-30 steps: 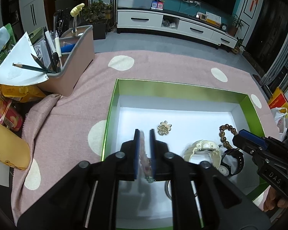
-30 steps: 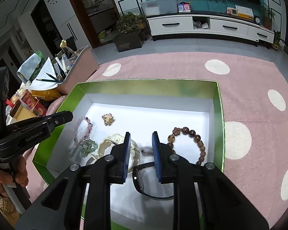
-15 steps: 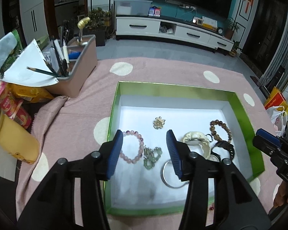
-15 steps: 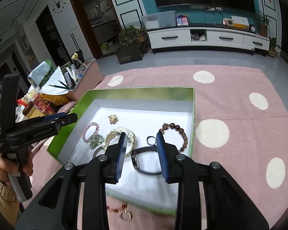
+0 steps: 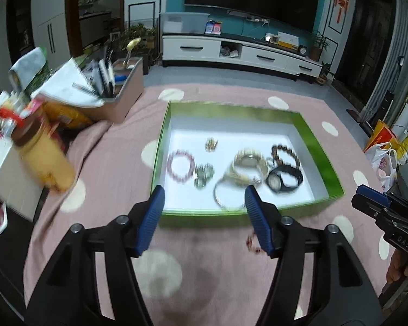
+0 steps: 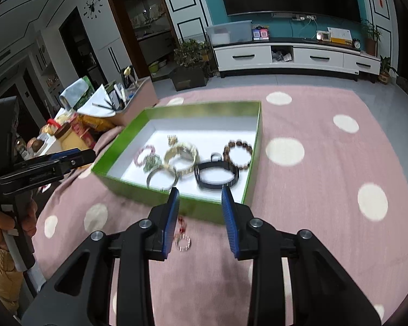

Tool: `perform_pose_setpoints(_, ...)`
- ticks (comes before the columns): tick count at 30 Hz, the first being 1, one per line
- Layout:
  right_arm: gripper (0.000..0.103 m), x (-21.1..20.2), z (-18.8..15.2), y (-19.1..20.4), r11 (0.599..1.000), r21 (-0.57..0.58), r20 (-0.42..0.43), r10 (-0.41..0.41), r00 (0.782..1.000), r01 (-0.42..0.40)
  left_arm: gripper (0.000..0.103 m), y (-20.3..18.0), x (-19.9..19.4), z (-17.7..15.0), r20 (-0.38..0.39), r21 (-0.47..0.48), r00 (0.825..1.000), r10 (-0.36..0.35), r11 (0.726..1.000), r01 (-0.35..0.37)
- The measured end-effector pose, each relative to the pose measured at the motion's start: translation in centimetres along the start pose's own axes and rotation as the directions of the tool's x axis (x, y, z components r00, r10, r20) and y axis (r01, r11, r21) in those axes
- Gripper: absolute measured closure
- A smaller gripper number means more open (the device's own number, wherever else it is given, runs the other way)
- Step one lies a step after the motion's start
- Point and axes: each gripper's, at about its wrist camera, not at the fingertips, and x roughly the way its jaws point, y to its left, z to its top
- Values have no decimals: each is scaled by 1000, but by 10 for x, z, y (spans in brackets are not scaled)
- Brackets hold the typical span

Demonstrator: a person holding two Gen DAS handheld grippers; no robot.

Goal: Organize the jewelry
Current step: 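Withdraw both open tools from the green box, then grasp the silver beaded ring with the right tool while the left tool grasps the red-and-cream bead bracelet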

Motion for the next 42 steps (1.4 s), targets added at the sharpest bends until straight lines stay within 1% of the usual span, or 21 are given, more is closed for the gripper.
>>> perform_pose_setpoints(2,65,-2,-12,3,1000,-4,-11,-4,1000,4,35,0,-4,-14,-17,0,1000,9,1000,-9)
perform_pose_setpoints(6,64,-2,-37,11,1000,-20,-53,-6,999,5,25,-5,-10,-38,-46,9,999,24,1000,-23)
perform_pose_setpoints(7,59,-2,-42,13,1000,-22,-63,-6,998,5,23,-7,-11,-44,-54,18,998,28,999,-27)
perform_pose_setpoints(8,51,-2,-48,15,1000,-23,-70,-9,998,7,18,-9,-12,-50,-58,22,998,35,999,-33)
perform_pose_setpoints(9,47,-2,-51,16,1000,-21,-72,-11,997,10,15,-11,-13,-54,-62,24,997,35,999,-33)
perform_pose_setpoints(10,43,-3,-57,18,1000,-19,-73,-15,997,13,15,-13,-14,-60,-70,29,997,30,999,-28)
perform_pose_setpoints(12,42,-3,-63,21,1000,-19,-82,-17,996,15,11,-18,-17,-66,-71,33,997,36,999,-34)
perform_pose_setpoints(14,33,-4,-68,24,999,-25,-89,-29,996,26,8,-21,-21,-72,-67,42,997,45,998,-42)
perform_pose_setpoints(16,30,-5,-71,26,999,-33,-87,-45,995,43,7,-25,-25,-77,-59,49,997,54,998,-51)
perform_pose_setpoints(22,30,-8,-77,35,997,-58,-88,-48,995,43,6,-28,-33,-88,-68,37,996,54,998,-52)
perform_pose_setpoints(28,30,-7,-78,38,997,-65,-91,-44,995,38,6,-27,-35,-96,-87,18,995,39,999,-37)
perform_pose_setpoints(42,30,9,-81,40,995,-86,-117,-57,991,47,6,-27,-22,-103,-116,29,991,67,998,-64)
